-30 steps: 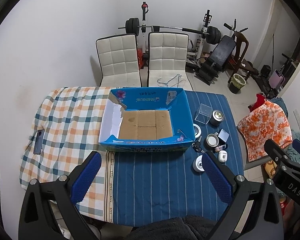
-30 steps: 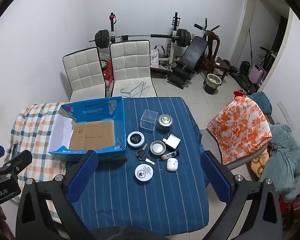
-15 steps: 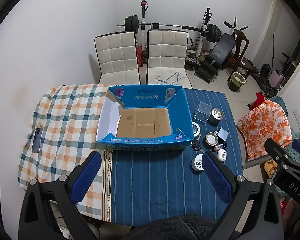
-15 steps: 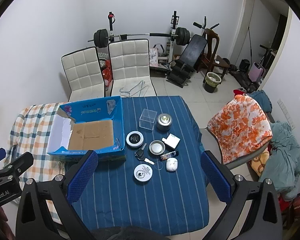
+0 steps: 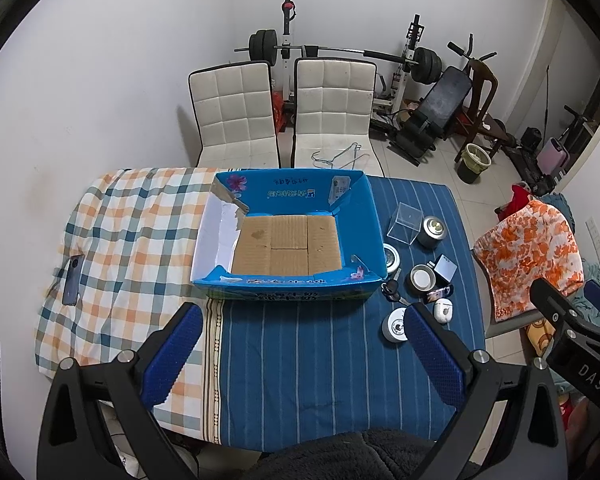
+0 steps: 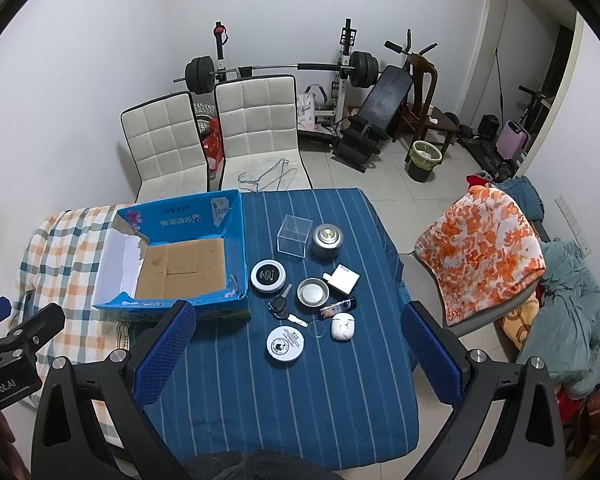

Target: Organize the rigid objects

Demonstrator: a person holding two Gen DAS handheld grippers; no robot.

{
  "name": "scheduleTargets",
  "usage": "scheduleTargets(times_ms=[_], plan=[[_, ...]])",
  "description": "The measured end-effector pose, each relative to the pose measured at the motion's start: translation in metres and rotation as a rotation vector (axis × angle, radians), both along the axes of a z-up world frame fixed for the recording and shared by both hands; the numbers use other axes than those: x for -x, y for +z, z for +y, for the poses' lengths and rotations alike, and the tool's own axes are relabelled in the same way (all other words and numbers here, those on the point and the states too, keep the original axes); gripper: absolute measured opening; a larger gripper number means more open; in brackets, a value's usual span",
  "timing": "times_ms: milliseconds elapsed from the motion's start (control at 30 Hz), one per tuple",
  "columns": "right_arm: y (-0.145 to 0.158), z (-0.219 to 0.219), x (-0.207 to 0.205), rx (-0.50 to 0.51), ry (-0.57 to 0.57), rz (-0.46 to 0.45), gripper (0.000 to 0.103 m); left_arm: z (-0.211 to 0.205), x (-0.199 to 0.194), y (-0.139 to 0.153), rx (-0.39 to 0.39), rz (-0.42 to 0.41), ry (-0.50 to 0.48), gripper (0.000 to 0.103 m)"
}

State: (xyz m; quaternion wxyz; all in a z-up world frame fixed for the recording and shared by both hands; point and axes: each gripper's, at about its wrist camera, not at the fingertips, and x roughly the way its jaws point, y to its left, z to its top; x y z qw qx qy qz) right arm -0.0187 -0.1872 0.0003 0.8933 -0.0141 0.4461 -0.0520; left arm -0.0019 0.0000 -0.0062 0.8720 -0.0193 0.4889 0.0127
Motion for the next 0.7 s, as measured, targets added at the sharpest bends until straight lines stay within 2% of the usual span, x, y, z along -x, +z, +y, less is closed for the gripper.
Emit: scheduleTargets(times_ms=[367,700], plan=[[0.005,-0.001,0.000,-0.004,0.004,-0.014,0.103,0.002,-0.001,0.001,-0.011,-0.014,0.007,0.103],[-0.006,0.006,-0.002,-0.050,0.024,0.052,0.103,0.004,-0.003,0.002,-0.001,0.000,0.007,0.103]])
